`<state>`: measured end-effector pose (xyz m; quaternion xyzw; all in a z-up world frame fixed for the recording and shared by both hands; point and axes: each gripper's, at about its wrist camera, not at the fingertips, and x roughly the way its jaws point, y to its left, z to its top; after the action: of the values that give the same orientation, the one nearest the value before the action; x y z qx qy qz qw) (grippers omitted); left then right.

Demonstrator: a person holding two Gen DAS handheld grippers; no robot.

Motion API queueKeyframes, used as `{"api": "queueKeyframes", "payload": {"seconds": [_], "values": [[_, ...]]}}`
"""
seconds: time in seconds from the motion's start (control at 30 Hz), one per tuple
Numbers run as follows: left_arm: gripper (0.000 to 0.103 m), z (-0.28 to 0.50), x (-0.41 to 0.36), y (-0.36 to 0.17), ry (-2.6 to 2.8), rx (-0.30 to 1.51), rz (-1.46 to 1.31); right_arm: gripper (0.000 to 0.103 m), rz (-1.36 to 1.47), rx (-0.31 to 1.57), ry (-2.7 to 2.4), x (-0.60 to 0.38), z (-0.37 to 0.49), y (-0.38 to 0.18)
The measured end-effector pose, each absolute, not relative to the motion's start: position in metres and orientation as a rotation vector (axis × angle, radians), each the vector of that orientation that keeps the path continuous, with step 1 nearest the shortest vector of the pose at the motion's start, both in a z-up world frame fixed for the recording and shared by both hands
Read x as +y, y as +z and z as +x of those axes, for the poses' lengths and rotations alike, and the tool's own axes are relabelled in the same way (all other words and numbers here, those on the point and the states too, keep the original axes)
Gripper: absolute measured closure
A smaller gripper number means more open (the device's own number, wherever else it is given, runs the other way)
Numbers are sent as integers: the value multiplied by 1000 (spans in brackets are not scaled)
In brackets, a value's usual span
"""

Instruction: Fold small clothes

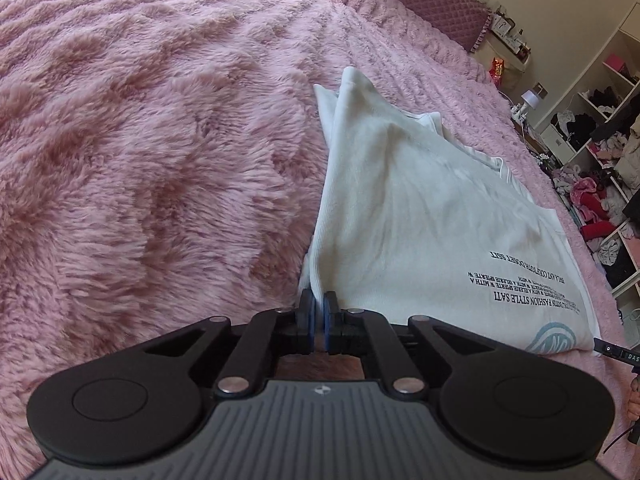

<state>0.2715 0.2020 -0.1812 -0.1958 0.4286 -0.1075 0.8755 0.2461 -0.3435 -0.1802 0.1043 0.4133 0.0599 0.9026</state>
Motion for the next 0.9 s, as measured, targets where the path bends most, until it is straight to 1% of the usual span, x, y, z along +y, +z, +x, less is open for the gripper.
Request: {"api": "queueKeyframes", "payload": {"seconds": [0.2,0.43,0.5,0.53,0.6,0.7,0.83,0.9], "values": [[90,269,203,-174,-225,898,-400,103,208,850,121,-343,246,-182],[90,254,201,-154,-211,871,-338,103,220,844,97,-345,243,-181],[90,251,201,-142,-190,842,-310,98,236,837,74,-347,239,-175],[90,250,200,-133,-180,818,-308,87,239,826,55,-347,236,-170],[90,248,198,-119,-189,762,-333,86,215,766,32,-342,227,-155],[90,254,181,-107,-256,728,-381,86,200,686,90,-326,220,-137],[90,268,138,-110,-356,741,-389,83,175,667,191,-291,230,-130],[86,275,118,-117,-391,749,-377,82,142,670,211,-274,239,-134]]}}
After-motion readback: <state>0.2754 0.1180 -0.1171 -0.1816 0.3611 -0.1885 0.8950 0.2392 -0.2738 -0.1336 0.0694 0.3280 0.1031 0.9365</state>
